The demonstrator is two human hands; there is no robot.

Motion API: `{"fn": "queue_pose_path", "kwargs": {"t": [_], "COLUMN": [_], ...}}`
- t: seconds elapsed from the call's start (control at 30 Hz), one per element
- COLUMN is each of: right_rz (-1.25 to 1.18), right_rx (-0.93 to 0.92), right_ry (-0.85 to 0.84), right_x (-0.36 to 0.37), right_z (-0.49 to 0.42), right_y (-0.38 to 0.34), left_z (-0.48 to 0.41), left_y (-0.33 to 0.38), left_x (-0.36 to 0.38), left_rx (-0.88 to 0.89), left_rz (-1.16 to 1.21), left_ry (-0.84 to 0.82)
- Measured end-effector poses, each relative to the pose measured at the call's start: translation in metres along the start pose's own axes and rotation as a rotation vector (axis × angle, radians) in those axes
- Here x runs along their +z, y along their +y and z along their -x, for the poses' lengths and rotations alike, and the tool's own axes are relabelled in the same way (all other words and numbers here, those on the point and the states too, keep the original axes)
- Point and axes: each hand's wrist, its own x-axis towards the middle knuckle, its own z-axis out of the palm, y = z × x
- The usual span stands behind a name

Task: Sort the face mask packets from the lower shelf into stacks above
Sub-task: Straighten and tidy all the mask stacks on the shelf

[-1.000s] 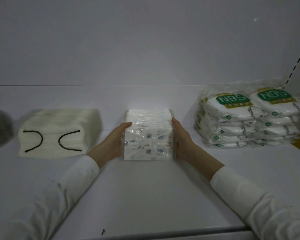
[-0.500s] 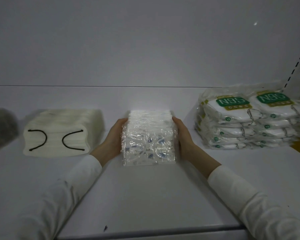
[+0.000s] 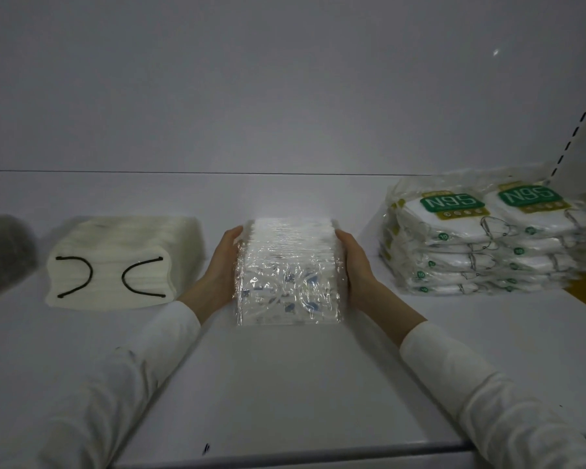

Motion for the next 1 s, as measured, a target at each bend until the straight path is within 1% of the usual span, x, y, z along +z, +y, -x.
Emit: {"fn": "queue_pose_path", "kwargs": {"t": [0.1, 0.17, 0.27, 0.4, 0.63, 0.73, 0.87, 0.93, 1.0], "right_rz": [-0.010, -0.009, 0.014, -0.051, -0.083, -0.084, -0.060, -0.057, -0.067], "right_rx": [-0.053, -0.069, -0.062, -0.057, -0.068, -0.051, -0.060, -0.084, -0.055], "right_ry": [-0.003, -0.001, 0.035, -0.003, -0.002, 0.014, -0.010, 0.004, -0.037], "right_x": [0.001, 0.002, 0.006, 0.006, 0.006, 0.005, 0.005, 0.000, -0.003], "right_z": [-0.004, -0.006, -0.010, -0.014, -0.016, -0.015, -0.012, -0.012, -0.013], "right_y": [-0.008, -0.011, -0.007, -0.007, -0.003, -0.001, -0.002, -0.001, 0.005], "left_z": [-0.003, -0.007, -0.009, -0.012, -0.012, -0.012, -0.009, -0.005, 0.001], "left_y": [0.007, 0.008, 0.006, 0.003, -0.003, -0.005, -0.003, -0.004, -0.006], "left_x": [-0.005, -0.005, -0.003, -0.005, -0.008, -0.006, -0.006, -0.010, -0.010], "left_rx": [-0.019, -0.026, -0.008, 0.010, 0.022, 0.022, -0.012, -0.034, -0.060], "left_rz": [0.038, 0.049, 0.073, 0.116, 0.109, 0.094, 0.108, 0.099, 0.075], "left_ry": [0.052, 0.048, 0.053, 0.051, 0.044, 0.074, 0.111, 0.108, 0.080]}}
